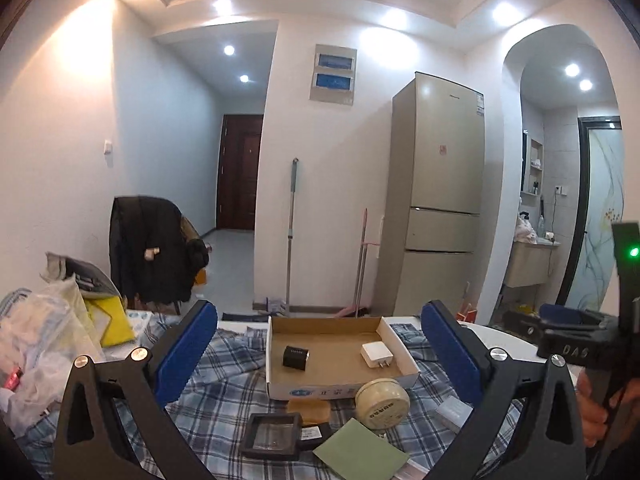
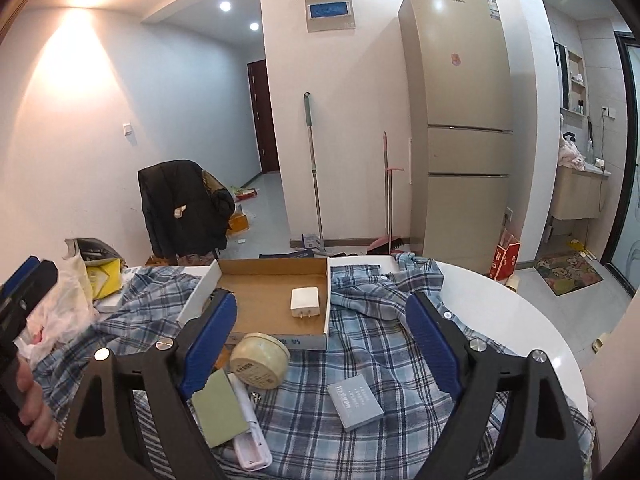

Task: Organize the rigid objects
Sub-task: 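Lift both grippers away from the cardboard box, then lower the right gripper onto the grey-blue printed box and grasp it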

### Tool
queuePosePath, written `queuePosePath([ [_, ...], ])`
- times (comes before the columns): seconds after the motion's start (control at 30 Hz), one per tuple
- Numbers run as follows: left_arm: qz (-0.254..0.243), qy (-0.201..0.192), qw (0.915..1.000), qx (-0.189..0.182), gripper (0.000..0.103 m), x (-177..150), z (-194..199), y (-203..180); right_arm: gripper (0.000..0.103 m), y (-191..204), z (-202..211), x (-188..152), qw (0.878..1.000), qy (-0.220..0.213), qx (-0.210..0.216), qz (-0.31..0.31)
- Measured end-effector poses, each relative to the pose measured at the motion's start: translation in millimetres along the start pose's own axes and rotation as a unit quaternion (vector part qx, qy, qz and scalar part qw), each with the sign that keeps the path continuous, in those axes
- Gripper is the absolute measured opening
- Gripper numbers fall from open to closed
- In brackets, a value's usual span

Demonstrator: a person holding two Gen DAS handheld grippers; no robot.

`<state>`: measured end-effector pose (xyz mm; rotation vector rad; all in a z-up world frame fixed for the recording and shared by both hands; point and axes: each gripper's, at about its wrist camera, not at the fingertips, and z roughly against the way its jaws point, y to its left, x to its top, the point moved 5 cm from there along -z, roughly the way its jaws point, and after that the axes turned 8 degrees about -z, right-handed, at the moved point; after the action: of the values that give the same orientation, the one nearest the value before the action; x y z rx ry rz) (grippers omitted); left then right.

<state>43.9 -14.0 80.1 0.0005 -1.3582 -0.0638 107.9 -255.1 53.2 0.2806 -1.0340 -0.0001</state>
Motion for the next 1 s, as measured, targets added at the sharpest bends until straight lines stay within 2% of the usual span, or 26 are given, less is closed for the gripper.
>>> queuePosePath([
  [0.23,0.008,0.021,0.9997,-0.007,0.103,-28,-16,5,0.085,-10,-30,-22,0.999,0.035,-0.004,0.020],
  [0.33,0.013,0.032,0.9993,-0.011,0.103,-43,-28,7,0.082,-17,-48,-34,0.997,0.065,-0.007,0.029],
  [0.43,0.027,0.054,0.9979,-0.024,0.103,-62,-46,9,0.081,-24,-67,-47,0.995,0.098,-0.003,0.036],
  [0.6,0.015,0.121,0.9924,-0.020,0.103,-106,-72,8,0.077,-34,-95,-69,0.989,0.142,-0.014,0.039],
  [0.67,0.012,0.136,0.9902,-0.029,0.103,-110,-78,5,0.075,-34,-102,-77,0.986,0.161,-0.004,0.045],
  [0.83,0.010,0.134,0.9903,-0.036,0.103,-113,-77,2,0.064,-39,-123,-103,0.975,0.217,0.010,0.042],
  [1.0,0.023,0.141,0.9888,-0.041,0.103,-115,-81,7,0.063,-45,-127,-107,0.973,0.225,0.003,0.041],
])
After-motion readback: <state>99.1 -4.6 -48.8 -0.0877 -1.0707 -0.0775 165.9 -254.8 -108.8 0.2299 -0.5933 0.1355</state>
